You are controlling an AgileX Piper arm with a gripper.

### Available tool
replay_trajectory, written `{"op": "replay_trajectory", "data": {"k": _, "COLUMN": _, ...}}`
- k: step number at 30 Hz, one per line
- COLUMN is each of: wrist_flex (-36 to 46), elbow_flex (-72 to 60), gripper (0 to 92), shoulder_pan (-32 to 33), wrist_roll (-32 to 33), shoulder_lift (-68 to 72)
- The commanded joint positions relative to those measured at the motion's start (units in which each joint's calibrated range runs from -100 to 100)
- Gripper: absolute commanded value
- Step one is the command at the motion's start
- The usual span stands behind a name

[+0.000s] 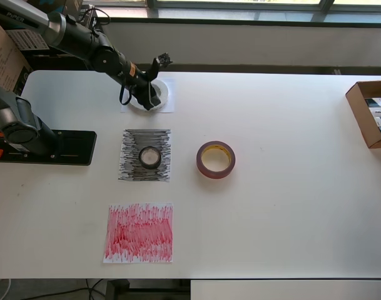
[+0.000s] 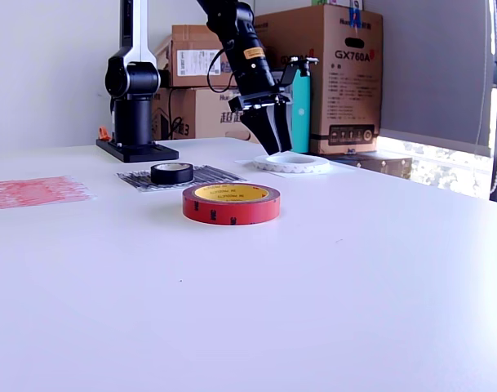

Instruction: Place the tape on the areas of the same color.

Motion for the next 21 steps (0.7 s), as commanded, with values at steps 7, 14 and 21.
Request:
{"op": "replay_trajectory", "data": {"k": 7, "wrist_flex": 0.7, "elbow_flex": -6.3, "gripper": 43.7, "shoulder_pan": -2.1, "wrist_roll": 0.5, "shoulder_lift": -0.2}}
{"op": "replay_trajectory", "data": {"k": 14, "wrist_flex": 1.1, "elbow_flex": -15.9, "gripper": 43.7, "shoulder_pan": -9.2, "wrist_roll": 2.1, "shoulder_lift": 0.7}}
{"op": "replay_trajectory", "data": {"k": 21, "wrist_flex": 6.0, "elbow_flex": -21.6, "gripper": 43.7, "shoulder_pan": -17.8, "wrist_roll": 2.2, "shoulder_lift": 5.1}}
